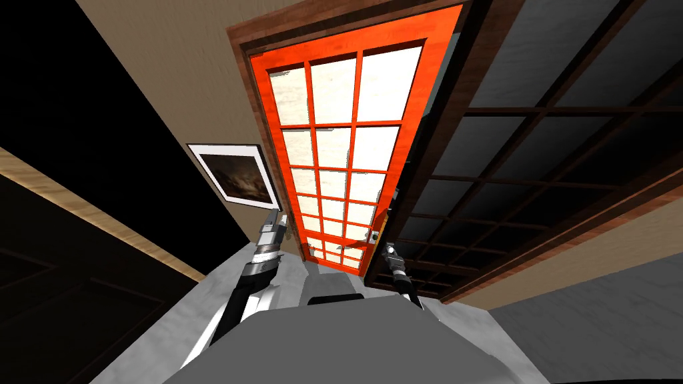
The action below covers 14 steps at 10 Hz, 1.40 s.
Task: Pull the door open
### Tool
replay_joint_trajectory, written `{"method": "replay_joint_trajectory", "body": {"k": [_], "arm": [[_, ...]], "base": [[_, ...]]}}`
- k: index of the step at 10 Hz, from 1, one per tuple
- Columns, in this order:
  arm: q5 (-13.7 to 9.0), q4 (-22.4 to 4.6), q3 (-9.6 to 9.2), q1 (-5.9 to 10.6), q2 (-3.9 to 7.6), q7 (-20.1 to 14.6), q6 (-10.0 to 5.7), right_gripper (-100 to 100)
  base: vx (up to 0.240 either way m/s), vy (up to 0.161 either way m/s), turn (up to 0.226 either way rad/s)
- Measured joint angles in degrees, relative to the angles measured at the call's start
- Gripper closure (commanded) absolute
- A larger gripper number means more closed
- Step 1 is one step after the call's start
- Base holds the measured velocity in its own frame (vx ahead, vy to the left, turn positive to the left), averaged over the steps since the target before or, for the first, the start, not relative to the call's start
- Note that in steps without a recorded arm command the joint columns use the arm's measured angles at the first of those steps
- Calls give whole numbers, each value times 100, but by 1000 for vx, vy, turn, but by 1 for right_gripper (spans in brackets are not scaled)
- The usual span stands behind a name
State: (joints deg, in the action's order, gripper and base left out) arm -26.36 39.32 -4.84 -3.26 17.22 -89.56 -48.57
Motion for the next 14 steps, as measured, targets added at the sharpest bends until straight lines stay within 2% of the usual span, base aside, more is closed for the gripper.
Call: {"method": "replay_joint_trajectory", "body": {"k": [1, 2, 3, 4, 5, 6, 7, 8, 9, 10, 11, 12, 13, 14], "arm": [[-7, -33, 5, -27, 5, -5, -7, 100], [-25, 103, 28, -161, 63, -5, 44, 100], [-28, 42, 38, -176, 47, -2, -2, 100], [-23, -84, 30, -130, 24, -3, -59, 100], [-19, -268, 16, -73, 52, -62, -155, 100], [-39, -187, 37, -115, 77, -54, -88, 100], [-62, 57, 69, -277, 98, -1, 27, 100], [-63, 53, 68, -307, 99, 3, 19, 100], [-45, -302, 36, -122, 91, -66, -115, 100], [-37, -389, 29, -124, 80, -97, -205, 100], [-40, -362, 37, -143, 59, -71, -197, 100], [-52, -152, 58, -259, 52, -10, -113, 100], [-68, -49, 78, -301, 55, 37, -47, 100], [-69, -150, 77, -248, 68, 22, -78, 100]], "base": [[-157, -44, -50], [-110, -30, -36], [-47, 12, 8], [-66, 23, -5], [-96, 13, -21], [-87, 18, -20], [-58, 9, -18], [-33, 0, -13], [0, 0, 0], [6, -6, -2], [0, 0, 0], [-44, 3, -18], [-66, 0, 5], [-43, -2, 8]]}}
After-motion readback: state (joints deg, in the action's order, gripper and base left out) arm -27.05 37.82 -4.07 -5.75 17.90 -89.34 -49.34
